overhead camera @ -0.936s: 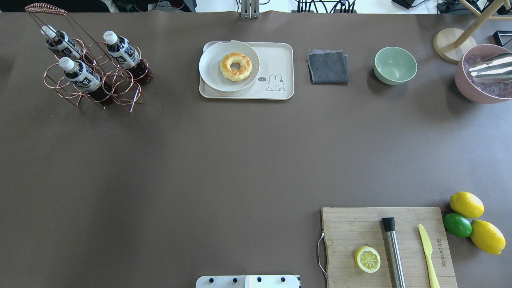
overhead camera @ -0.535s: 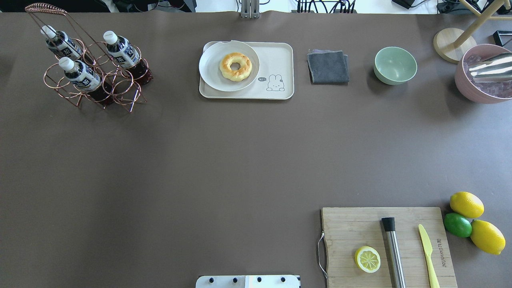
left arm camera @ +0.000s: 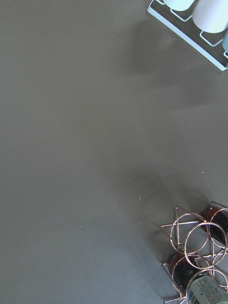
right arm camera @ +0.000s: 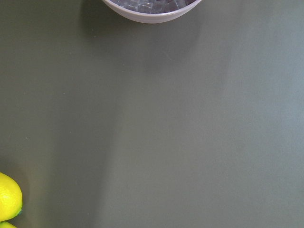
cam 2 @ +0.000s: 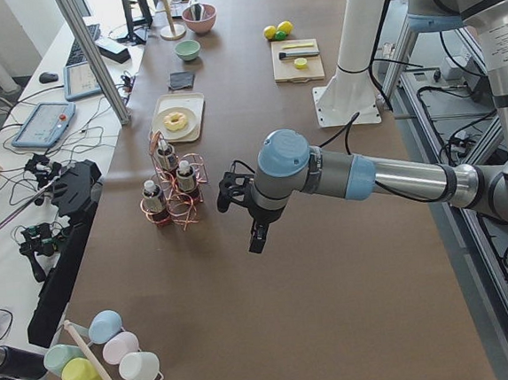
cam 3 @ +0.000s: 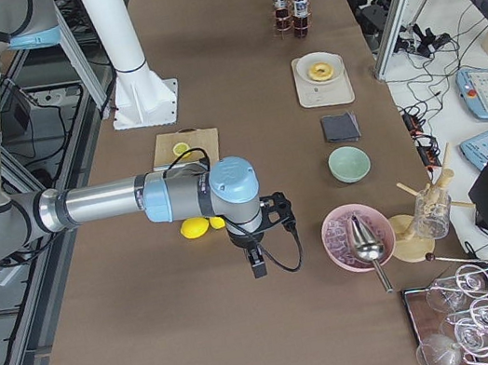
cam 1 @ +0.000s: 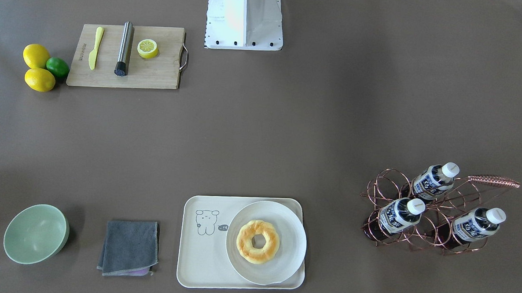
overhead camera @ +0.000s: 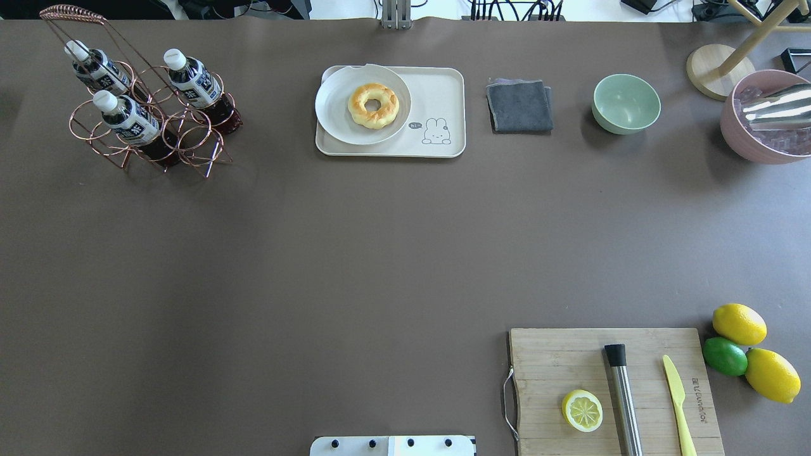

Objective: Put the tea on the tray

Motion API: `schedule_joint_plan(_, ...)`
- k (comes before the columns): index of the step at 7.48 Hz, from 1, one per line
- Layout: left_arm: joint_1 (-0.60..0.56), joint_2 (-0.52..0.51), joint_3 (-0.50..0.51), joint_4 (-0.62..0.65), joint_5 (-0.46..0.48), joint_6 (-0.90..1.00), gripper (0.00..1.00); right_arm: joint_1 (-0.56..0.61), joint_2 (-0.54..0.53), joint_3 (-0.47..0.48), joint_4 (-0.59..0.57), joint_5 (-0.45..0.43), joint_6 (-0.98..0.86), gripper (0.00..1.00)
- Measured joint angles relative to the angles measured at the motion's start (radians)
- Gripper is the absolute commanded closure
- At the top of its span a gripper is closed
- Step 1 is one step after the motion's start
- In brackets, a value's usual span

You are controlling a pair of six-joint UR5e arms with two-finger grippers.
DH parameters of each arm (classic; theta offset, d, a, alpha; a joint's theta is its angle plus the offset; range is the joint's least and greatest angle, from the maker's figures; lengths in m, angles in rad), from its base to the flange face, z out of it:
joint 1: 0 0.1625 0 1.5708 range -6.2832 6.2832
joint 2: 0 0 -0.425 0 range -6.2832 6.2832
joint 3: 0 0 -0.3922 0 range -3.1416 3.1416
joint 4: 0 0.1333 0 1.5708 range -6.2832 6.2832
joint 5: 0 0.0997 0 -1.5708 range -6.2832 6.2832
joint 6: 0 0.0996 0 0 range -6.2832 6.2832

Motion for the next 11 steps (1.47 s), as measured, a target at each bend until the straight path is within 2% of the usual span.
schedule_joint_plan(3, 0.006, -0.008, -0.012, -0.036, 0.006, -0.03, 0.02, 0.0, -0.01, 0.002, 0.0, -0.002, -0.002, 0.0)
schedule_joint_plan(8, 0.158, -0.189, -0.021, -0.316, 0.021, -0.547, 0.02, 0.0, -0.017, -0.009, 0.0, -0.011, 0.003, 0.0)
schedule_joint_plan(11, 0.313, -0.309, -0.002, -0.354, 0.224, -0.65, 0.02, -0.001, -0.012, -0.031, 0.002, -0.008, 0.004, 0.0)
